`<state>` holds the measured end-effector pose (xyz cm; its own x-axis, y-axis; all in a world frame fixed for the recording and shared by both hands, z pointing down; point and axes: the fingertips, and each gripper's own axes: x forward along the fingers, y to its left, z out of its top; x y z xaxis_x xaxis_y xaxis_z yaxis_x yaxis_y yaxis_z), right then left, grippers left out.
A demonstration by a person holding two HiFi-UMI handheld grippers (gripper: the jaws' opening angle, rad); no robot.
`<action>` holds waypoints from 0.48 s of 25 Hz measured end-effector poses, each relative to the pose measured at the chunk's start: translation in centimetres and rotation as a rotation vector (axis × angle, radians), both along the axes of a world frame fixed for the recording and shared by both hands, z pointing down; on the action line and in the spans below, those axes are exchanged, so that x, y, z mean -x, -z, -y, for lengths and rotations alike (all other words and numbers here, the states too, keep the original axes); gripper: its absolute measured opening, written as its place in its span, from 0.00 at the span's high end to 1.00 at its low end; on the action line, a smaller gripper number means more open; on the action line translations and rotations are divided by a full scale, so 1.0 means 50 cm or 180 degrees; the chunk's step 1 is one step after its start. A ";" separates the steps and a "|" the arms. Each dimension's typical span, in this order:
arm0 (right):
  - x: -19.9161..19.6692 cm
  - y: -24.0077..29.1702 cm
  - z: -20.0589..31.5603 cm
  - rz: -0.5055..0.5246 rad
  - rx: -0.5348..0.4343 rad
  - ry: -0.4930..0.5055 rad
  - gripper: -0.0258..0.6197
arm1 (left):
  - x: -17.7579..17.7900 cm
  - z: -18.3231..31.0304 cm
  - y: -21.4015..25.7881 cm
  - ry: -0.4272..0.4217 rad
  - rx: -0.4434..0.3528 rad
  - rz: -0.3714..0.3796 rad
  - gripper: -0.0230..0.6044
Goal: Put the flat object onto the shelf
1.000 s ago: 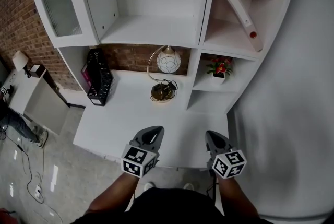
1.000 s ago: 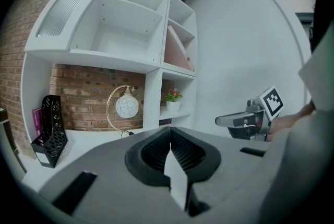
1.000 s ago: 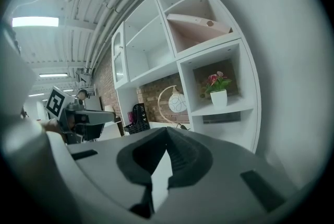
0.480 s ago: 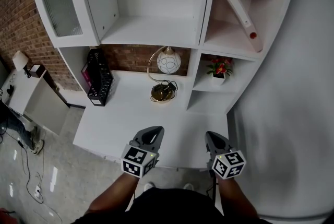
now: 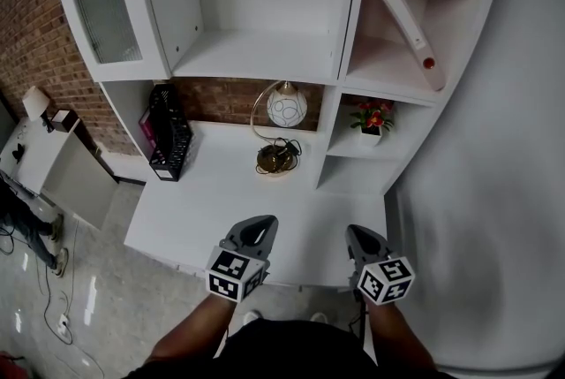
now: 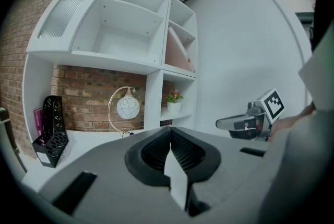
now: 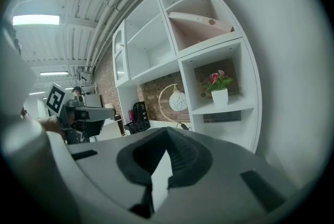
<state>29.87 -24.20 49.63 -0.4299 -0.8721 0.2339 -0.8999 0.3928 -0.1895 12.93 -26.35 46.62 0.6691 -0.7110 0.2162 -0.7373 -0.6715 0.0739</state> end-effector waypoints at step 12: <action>0.004 0.001 0.004 0.0013 -0.0007 0.0023 0.96 | -0.003 0.002 0.001 0.0001 -0.0001 -0.0007 0.95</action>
<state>29.66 -24.39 49.57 -0.4371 -0.8695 0.2301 -0.8962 0.3997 -0.1922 13.07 -26.43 46.57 0.6695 -0.7112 0.2145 -0.7373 -0.6713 0.0752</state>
